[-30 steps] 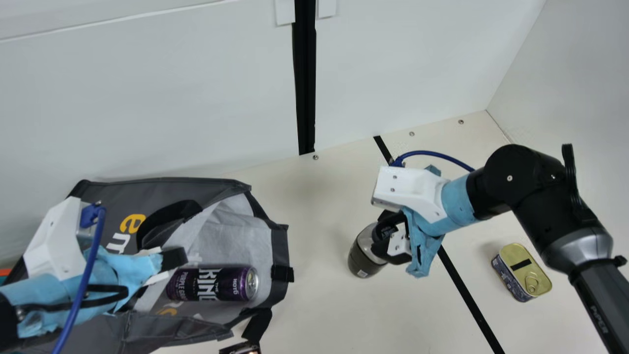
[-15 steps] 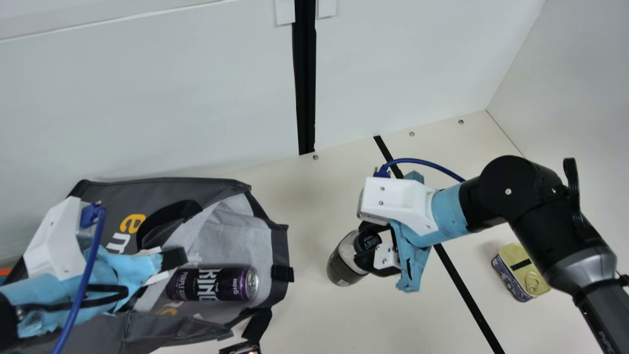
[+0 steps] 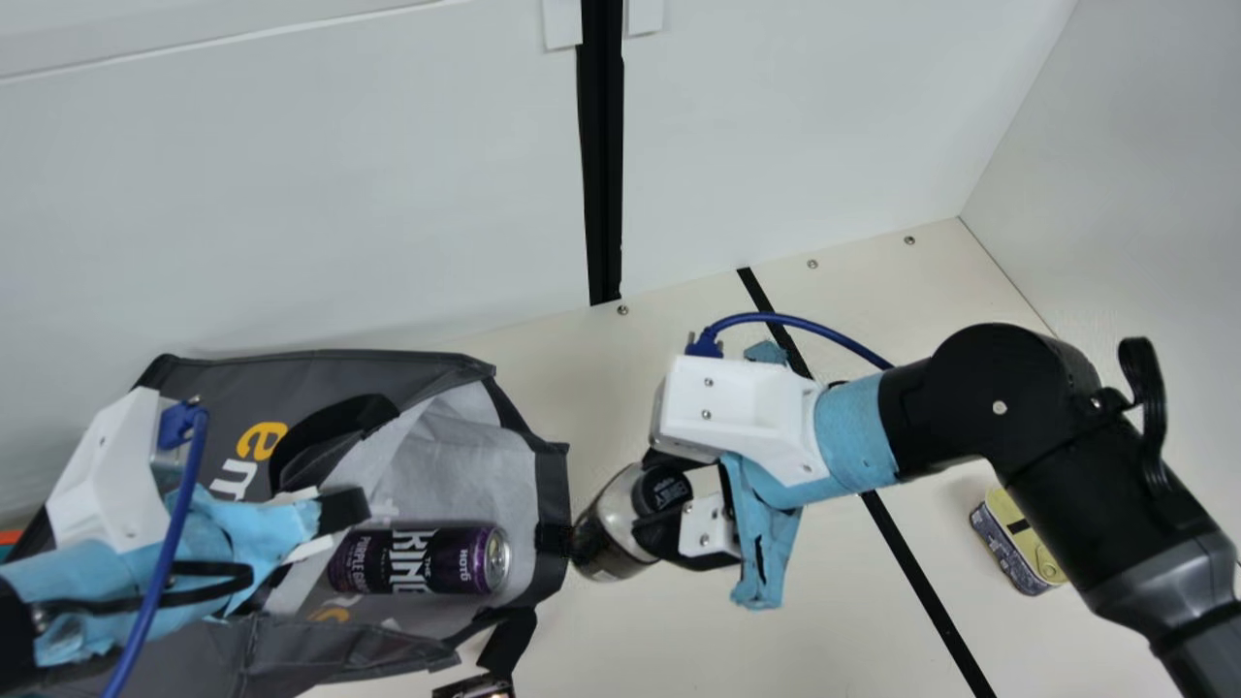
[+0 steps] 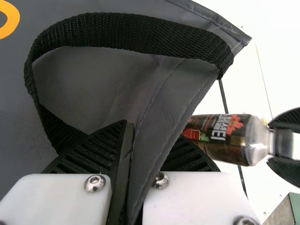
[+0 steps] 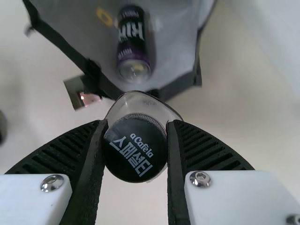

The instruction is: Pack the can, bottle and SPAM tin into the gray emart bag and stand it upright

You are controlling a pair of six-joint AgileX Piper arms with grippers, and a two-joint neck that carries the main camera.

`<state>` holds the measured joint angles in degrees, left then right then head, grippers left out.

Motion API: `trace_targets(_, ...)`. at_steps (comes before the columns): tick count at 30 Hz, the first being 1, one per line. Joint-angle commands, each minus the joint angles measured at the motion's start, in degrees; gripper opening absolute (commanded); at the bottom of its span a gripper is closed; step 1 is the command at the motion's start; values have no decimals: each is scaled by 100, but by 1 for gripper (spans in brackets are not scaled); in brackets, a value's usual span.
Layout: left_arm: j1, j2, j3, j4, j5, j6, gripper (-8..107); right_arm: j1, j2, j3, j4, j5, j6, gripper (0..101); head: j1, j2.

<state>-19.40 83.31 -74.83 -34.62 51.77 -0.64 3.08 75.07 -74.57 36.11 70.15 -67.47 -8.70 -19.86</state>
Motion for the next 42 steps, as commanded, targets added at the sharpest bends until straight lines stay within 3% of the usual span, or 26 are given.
trace_targets(1, 0, 0, 0, 0, 0, 0, -8, 127, -29, -117, 32, -25, 163, 0, -130, -14)
trace_targets(17, 0, 0, 0, 0, 0, 0, -8, 418, -69, -811, 726, -25, 617, 0, -130, -14)
trace_targets(42, 0, 0, 0, 0, 0, 0, -8, 140, 408, -828, 1720, -25, 69, 0, -130, -14)
